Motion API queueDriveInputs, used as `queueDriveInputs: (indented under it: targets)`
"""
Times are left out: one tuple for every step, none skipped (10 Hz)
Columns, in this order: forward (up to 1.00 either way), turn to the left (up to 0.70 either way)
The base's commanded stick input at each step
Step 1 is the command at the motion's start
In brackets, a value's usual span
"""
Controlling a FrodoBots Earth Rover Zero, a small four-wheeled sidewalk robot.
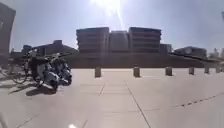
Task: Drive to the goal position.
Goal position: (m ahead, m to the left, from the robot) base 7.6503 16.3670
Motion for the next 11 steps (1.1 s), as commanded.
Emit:
queueDriveInputs:
  targets:
    - [1.00,0.15]
    - [1.00,0.15]
    - [1.00,0.11]
    - [1.00,0.08]
    - [1.00,0.08]
    - [1.00,0.04]
    - [1.00,0.02]
    - [1.00,0.00]
    - [1.00,0.00]
    - [1.00,0.00]
    - [1.00,0.00]
